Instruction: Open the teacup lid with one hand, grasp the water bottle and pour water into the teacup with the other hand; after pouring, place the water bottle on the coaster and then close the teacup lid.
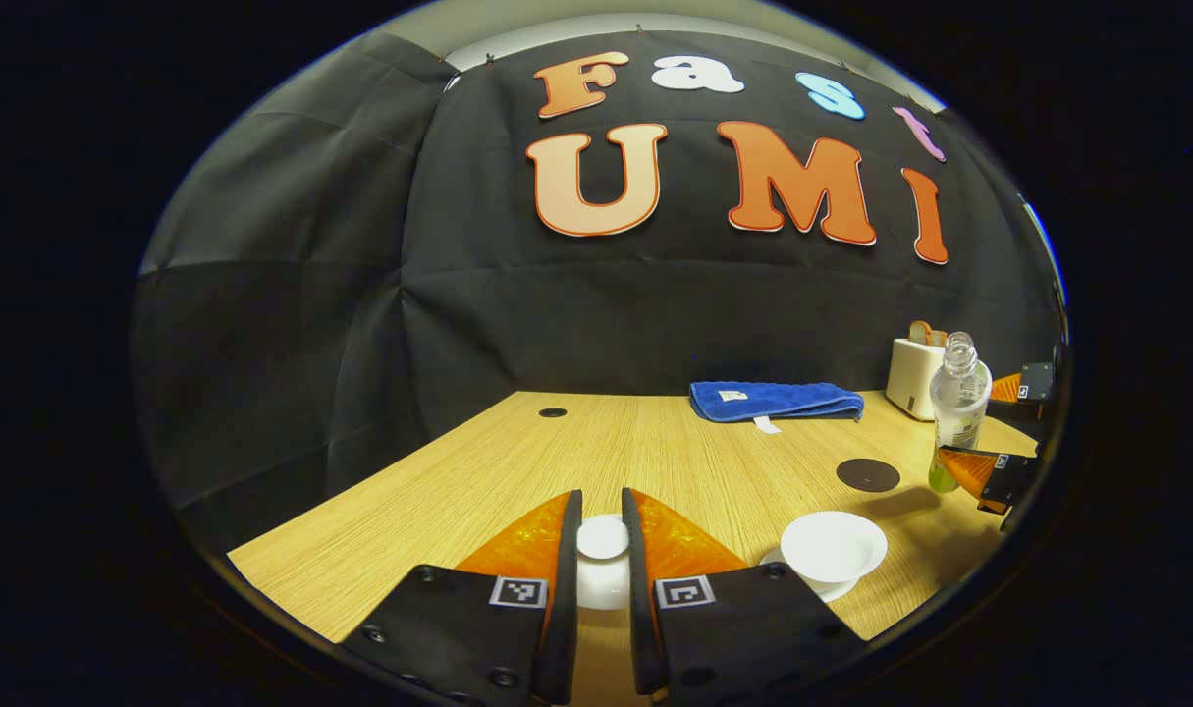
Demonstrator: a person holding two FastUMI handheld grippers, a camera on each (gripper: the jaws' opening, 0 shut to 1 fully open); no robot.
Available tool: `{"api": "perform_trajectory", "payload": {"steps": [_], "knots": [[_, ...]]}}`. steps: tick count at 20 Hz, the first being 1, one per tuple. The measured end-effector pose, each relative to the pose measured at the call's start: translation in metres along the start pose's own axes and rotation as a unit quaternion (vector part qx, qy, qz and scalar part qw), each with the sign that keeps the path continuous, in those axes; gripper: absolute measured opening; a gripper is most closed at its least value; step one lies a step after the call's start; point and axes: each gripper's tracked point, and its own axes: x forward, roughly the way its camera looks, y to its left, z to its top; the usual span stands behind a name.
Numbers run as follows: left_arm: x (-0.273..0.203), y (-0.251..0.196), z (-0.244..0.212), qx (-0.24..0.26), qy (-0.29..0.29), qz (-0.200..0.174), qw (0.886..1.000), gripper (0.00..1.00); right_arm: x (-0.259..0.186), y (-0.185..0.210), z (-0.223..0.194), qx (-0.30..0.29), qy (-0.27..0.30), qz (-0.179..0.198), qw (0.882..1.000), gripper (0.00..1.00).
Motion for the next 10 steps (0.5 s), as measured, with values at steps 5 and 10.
{"api": "perform_trajectory", "payload": {"steps": [5, 10], "knots": [[-0.004, 0.015, -0.006, -0.002, 0.001, 0.007, 1.000, 0.26, -0.009, 0.001, 0.022, -0.122, -0.024, -0.021, 0.992, 0.62], [-0.006, 0.021, -0.007, -0.002, -0.001, 0.006, 1.000, 0.26, -0.014, -0.005, 0.032, -0.211, -0.042, -0.031, 0.976, 0.63]]}}
